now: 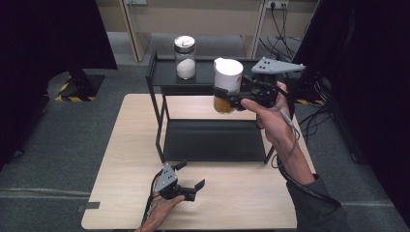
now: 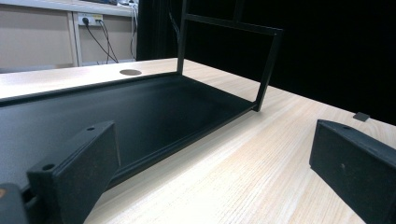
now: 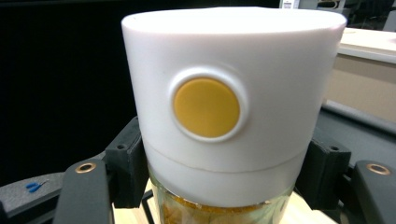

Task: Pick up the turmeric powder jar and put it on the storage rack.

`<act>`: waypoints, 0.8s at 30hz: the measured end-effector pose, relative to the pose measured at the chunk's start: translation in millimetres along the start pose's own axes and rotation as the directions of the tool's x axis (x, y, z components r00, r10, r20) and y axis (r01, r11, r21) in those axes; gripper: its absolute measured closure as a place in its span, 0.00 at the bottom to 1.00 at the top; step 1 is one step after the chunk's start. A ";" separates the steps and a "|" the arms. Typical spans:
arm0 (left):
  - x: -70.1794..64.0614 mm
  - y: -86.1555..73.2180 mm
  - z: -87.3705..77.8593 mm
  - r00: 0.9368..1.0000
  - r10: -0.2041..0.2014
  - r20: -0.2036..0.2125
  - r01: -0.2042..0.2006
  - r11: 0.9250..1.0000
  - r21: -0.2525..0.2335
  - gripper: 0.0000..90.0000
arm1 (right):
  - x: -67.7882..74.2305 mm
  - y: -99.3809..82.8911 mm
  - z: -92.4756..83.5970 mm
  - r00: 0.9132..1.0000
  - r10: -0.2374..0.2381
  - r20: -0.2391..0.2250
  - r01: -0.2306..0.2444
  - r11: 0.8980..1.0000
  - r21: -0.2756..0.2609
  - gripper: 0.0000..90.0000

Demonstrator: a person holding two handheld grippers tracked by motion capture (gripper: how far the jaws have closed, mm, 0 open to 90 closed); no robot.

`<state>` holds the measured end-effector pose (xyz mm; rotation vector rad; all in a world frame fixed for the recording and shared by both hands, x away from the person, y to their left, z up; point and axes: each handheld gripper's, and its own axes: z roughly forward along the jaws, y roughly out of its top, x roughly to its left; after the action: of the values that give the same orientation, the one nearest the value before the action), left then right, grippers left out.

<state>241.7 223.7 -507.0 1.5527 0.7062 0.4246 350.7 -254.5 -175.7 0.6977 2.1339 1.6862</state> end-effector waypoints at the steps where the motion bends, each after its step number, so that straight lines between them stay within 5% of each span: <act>1: -0.1 0.0 0.0 1.000 0.000 0.001 0.000 1.000 0.000 0.01 | 0.4 2.2 0.6 1.000 -0.001 0.005 0.001 1.000 0.000 0.35; 24: 0.5 -0.1 0.0 1.000 -0.006 0.006 0.006 1.000 0.000 0.01 | -4.1 37.5 28.3 0.989 0.005 0.145 -0.004 1.000 -0.003 0.35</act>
<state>242.1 224.1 -507.1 1.5510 0.7059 0.4149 375.7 -227.2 -146.5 0.7993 2.0311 1.5887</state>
